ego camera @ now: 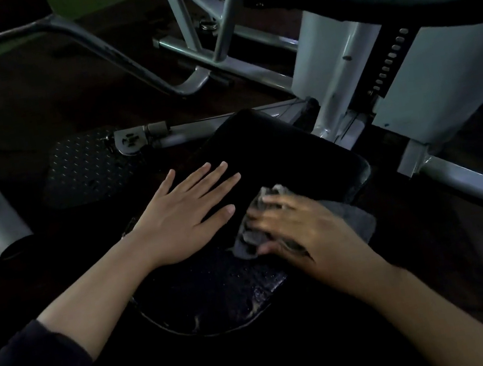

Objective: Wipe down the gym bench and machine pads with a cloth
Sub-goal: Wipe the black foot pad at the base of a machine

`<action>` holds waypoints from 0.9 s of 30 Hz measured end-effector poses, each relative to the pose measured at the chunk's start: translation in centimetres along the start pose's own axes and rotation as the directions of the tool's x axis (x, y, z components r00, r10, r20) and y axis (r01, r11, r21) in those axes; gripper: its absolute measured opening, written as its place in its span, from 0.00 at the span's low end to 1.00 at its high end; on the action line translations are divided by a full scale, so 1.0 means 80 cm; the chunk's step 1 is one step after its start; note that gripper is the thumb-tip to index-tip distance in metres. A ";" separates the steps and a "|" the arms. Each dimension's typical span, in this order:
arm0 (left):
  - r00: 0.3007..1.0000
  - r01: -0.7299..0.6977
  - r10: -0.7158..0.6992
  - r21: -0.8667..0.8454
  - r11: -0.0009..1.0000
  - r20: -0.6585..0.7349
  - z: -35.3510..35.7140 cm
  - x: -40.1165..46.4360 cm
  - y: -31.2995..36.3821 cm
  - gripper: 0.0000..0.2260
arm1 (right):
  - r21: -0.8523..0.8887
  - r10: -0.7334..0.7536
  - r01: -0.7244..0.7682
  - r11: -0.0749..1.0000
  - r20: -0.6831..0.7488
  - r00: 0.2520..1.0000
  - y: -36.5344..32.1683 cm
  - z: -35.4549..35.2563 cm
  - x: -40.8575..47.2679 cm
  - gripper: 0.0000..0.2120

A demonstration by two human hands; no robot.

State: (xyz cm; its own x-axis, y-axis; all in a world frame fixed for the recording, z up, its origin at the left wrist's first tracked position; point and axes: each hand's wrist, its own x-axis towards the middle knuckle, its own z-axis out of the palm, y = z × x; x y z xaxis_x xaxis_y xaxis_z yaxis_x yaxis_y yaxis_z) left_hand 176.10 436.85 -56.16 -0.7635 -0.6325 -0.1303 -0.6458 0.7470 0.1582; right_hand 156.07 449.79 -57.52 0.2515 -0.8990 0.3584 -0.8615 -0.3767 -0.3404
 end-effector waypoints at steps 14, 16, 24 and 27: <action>0.995 0.037 -0.047 -0.114 0.993 -0.086 0.001 -0.002 0.000 0.35 | 0.133 0.075 -0.088 0.987 0.099 0.992 0.079 -0.034 0.037 0.21; 0.984 0.087 -0.110 -0.159 0.983 -0.141 -0.002 -0.005 0.000 0.40 | 0.112 0.088 -0.101 0.989 0.118 0.989 0.073 -0.023 0.065 0.22; 0.931 0.285 -0.324 -0.222 0.933 -0.169 -0.004 -0.052 -0.004 0.41 | 0.100 0.160 -0.178 0.979 0.172 0.972 0.031 0.010 0.161 0.21; 0.927 0.301 -0.346 -0.266 0.916 -0.143 0.005 -0.069 -0.008 0.40 | -0.026 0.120 -0.117 0.993 0.259 0.958 0.030 -0.001 0.152 0.27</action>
State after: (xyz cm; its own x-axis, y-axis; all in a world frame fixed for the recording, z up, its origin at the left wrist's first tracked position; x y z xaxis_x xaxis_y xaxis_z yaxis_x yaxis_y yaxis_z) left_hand 180.71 439.91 -55.91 -0.4840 -0.8744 -0.0353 -0.8203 0.4392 0.3663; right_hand 157.06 437.97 -53.90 0.2517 -0.9647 0.0778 -0.8962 -0.2627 -0.3575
